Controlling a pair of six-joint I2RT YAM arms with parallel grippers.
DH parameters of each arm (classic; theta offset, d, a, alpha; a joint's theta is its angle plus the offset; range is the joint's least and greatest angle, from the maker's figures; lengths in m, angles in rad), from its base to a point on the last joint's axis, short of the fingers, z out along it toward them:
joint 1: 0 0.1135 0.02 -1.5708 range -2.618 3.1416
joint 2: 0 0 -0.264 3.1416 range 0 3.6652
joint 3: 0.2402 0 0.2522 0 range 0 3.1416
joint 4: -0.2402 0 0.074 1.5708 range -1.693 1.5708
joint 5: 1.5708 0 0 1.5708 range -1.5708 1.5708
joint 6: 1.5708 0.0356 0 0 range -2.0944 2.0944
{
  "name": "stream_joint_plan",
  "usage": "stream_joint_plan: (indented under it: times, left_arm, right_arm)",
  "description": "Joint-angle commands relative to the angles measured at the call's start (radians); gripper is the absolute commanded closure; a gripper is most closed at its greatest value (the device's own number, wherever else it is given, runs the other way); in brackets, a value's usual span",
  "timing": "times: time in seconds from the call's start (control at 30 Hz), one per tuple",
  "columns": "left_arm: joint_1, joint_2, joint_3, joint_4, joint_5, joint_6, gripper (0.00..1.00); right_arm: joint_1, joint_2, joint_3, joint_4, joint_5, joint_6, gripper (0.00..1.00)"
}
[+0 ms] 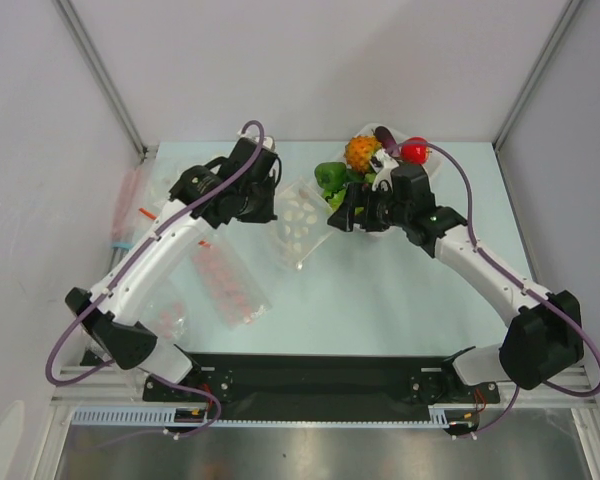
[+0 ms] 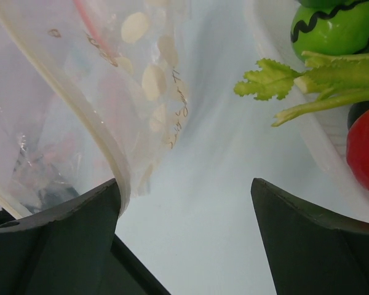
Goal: Place the food in the zip-top bag and seal the zipper
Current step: Open the zipper of the food storage bag, then pick up the fake fruit from the bin.
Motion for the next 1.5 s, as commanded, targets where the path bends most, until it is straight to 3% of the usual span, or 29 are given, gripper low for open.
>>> stream_joint_plan:
  times: [0.0,0.23,0.4,0.7,0.93,1.3,1.47]
  left_arm:
    - [0.010,0.048,0.041,-0.070,-0.045,0.039,1.00]
    - [0.010,0.069,0.009,-0.040,-0.048,0.050,0.99]
    - [0.010,0.086,-0.015,0.002,-0.016,0.048,1.00]
    - [0.010,0.146,0.109,-0.099,-0.058,0.082,1.00]
    - [0.010,0.198,0.272,-0.225,-0.140,0.106,1.00]
    - [0.009,0.247,0.315,-0.244,-0.112,0.134,1.00]
    - [0.010,0.268,0.331,-0.227,-0.088,0.148,1.00]
  right_arm:
    - [-0.016,-0.032,0.049,0.010,0.035,-0.067,0.07]
    - [-0.166,-0.070,-0.006,0.042,-0.011,-0.023,0.07]
    - [-0.198,-0.071,-0.001,0.053,-0.044,-0.020,0.05]
    - [-0.194,0.036,0.071,-0.088,0.211,-0.038,0.04]
    - [-0.163,0.186,0.165,-0.128,0.274,-0.061,0.07]
    - [-0.125,0.359,0.256,-0.186,0.432,-0.129,0.09]
    - [-0.125,0.367,0.242,-0.168,0.409,-0.124,0.27]
